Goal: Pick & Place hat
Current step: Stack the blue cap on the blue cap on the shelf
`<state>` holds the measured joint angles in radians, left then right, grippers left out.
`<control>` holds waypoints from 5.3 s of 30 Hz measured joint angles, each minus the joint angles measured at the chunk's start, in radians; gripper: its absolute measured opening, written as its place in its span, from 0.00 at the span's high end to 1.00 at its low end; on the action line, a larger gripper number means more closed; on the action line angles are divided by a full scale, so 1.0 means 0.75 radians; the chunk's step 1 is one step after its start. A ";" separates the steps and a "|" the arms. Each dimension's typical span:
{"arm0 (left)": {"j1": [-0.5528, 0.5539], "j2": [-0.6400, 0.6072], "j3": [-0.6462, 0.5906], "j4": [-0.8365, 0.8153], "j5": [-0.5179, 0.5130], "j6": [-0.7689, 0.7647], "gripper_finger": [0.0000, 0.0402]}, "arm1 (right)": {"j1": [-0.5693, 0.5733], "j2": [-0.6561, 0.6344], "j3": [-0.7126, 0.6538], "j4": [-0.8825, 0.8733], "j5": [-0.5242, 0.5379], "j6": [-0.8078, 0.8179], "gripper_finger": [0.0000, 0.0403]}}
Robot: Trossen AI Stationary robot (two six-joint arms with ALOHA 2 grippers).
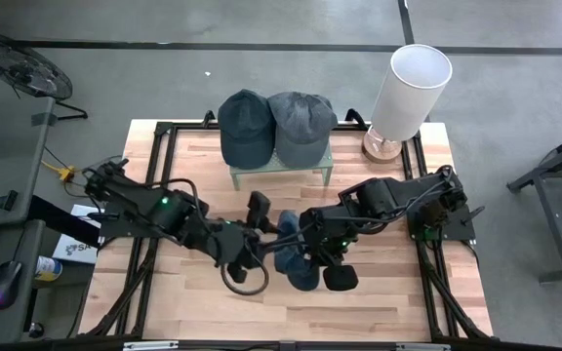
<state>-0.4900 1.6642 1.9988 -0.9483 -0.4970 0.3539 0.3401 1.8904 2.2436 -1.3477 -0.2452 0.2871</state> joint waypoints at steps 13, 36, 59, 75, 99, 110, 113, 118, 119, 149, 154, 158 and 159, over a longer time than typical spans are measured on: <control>0.000 0.109 0.000 0.076 0.047 0.201 0.59 | 0.000 0.000 0.000 -0.023 -0.030 0.000 0.98; 0.018 0.143 0.000 0.183 0.043 0.478 0.59 | 0.000 0.000 -0.001 0.009 -0.031 -0.001 0.98; 0.043 0.175 0.002 0.206 0.082 0.606 0.74 | 0.000 0.000 -0.001 0.038 -0.031 -0.001 0.98; 0.043 0.175 0.001 0.205 -0.043 0.591 0.98 | 0.000 0.000 -0.001 0.038 -0.024 -0.001 0.98; 0.043 0.174 0.032 -0.172 -0.365 0.030 0.98 | 0.004 -0.002 -0.001 -0.129 0.102 0.216 0.62; 0.043 0.172 0.224 -0.501 -0.457 -0.544 0.98 | 0.038 -0.117 0.001 -0.186 0.433 0.361 0.62; 0.044 0.171 0.295 -0.589 -0.499 -0.708 0.98 | 0.050 -0.160 0.001 -0.191 0.562 0.396 0.62; 0.047 0.171 0.441 -0.754 -0.542 -0.933 0.98 | 0.057 -0.213 0.001 -0.193 0.718 0.421 0.62; 0.055 0.171 0.471 -0.781 -0.541 -0.959 0.98 | 0.057 -0.219 0.001 -0.194 0.739 0.421 0.62; 0.670 -0.103 0.476 -0.831 -0.246 -0.527 0.98 | 0.053 -0.222 0.001 -0.222 0.958 0.386 0.62; 0.806 -0.101 0.476 -0.831 -0.175 -0.399 0.98 | 0.053 -0.222 0.000 -0.223 0.974 0.391 0.62; 0.894 -0.093 0.476 -0.830 -0.141 -0.323 0.98 | 0.053 -0.222 0.000 -0.223 1.011 0.414 0.62; 0.914 -0.093 0.476 -0.831 -0.125 -0.298 0.98 | 0.053 -0.222 0.000 -0.223 1.016 0.417 0.62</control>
<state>0.1958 1.5948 2.3558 -1.5712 -0.5910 0.1307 0.3798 1.7237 2.2436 -1.5146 0.5169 0.5999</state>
